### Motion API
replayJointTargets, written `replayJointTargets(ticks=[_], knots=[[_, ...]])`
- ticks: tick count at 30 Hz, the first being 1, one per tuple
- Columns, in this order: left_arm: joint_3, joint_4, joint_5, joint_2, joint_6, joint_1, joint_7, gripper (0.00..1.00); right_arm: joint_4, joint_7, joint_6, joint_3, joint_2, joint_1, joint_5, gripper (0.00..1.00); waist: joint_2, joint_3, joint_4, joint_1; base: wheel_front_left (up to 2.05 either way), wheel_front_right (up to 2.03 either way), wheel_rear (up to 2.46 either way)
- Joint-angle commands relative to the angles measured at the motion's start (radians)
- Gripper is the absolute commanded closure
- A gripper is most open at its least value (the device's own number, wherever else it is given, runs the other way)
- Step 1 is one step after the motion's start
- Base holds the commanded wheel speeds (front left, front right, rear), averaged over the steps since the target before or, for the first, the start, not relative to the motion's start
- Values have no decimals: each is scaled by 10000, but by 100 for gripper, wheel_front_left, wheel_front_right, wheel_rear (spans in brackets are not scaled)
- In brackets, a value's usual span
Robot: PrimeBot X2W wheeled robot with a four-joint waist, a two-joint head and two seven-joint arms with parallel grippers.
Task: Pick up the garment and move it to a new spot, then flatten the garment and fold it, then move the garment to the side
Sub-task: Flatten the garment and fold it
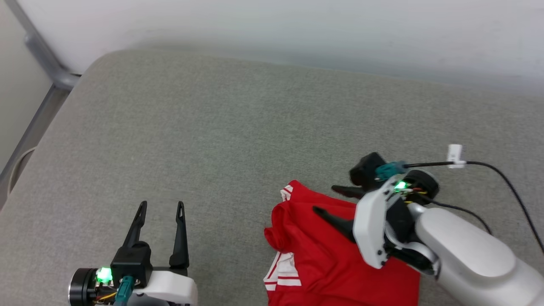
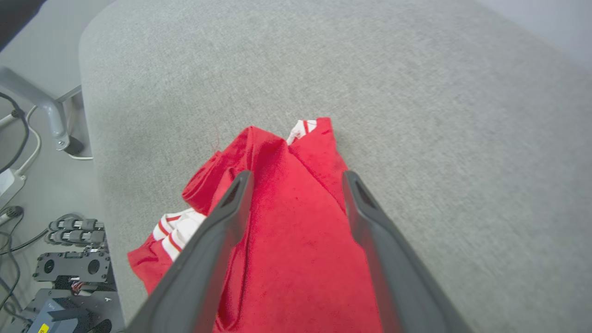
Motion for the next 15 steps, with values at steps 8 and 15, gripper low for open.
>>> replayJointTargets(ticks=[8,15], knots=[[176,-103,87,121,87,471,-47,0,-695,-1975,-10,-2407,-813,1363,-1615,0,0,-653,-881,-1,0,0,0],[210,-180,100,160,122,738,-47,0,-988,-3594,-10,-5454,-174,3075,-3814,0,0,-960,-1441,-1,0,0,0]])
